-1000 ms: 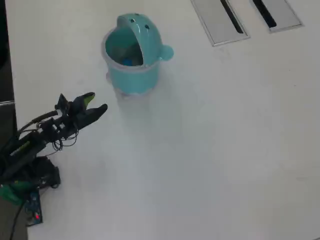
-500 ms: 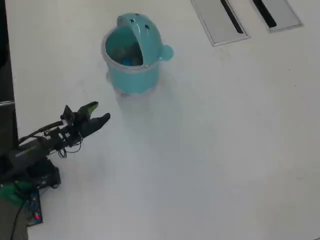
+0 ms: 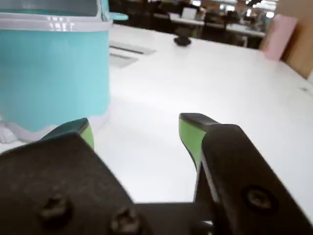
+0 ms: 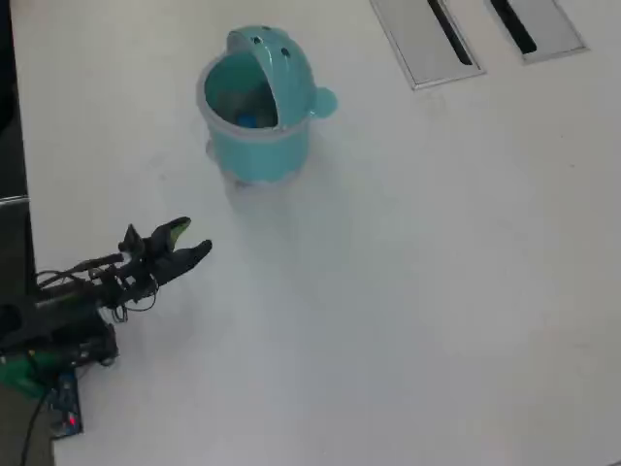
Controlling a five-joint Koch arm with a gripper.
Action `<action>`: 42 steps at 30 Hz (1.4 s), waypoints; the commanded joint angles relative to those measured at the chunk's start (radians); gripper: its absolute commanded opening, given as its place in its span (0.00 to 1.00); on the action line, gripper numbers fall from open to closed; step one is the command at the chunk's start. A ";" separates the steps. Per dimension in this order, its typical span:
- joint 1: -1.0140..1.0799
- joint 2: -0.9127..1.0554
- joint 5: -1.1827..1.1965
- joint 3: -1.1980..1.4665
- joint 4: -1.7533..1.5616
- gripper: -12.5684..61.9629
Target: Grasp RGB lego blocks and put them in the bin one by one.
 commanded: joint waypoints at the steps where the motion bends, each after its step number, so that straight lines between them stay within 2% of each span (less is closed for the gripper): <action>1: 0.014 0.077 0.000 -0.018 -0.115 0.60; 9: 0.075 0.075 0.008 0.167 -0.210 0.60; 25: 0.130 0.075 0.021 0.364 -0.328 0.60; 31: 0.133 0.075 0.189 0.425 -0.319 0.60; 42: 0.129 0.071 0.785 0.425 -0.121 0.65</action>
